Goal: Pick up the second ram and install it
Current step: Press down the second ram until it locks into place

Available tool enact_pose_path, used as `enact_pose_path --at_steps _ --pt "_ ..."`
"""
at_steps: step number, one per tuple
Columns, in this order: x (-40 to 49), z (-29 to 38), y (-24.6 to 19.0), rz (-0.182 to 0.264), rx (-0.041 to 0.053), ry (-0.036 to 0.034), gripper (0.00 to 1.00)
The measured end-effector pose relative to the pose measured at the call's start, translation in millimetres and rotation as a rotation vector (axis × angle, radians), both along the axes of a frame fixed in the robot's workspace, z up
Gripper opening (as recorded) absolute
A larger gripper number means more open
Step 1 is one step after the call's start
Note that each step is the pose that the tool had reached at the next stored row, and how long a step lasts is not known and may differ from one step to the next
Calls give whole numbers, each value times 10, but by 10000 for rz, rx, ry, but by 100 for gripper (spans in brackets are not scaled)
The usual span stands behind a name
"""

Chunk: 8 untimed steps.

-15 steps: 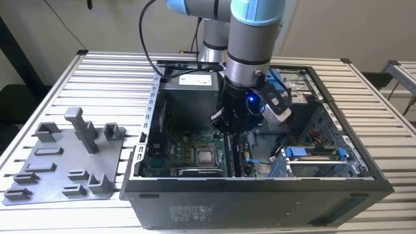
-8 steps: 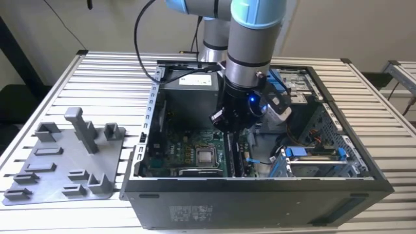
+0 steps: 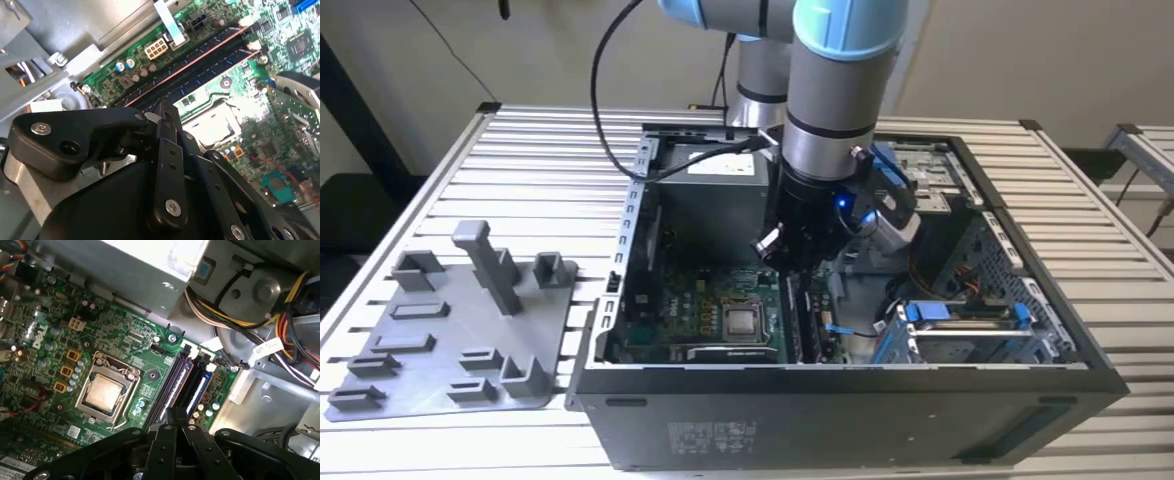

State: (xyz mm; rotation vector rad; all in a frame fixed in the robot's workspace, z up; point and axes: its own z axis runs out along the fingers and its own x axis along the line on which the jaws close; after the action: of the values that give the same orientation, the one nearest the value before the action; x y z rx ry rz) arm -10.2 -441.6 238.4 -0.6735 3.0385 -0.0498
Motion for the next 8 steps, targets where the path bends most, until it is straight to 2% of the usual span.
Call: enact_pose_path --at_steps 3,8 --pt "-9 -3 0 434 0 0 11" --pt "-54 -11 0 904 -1 0 11"
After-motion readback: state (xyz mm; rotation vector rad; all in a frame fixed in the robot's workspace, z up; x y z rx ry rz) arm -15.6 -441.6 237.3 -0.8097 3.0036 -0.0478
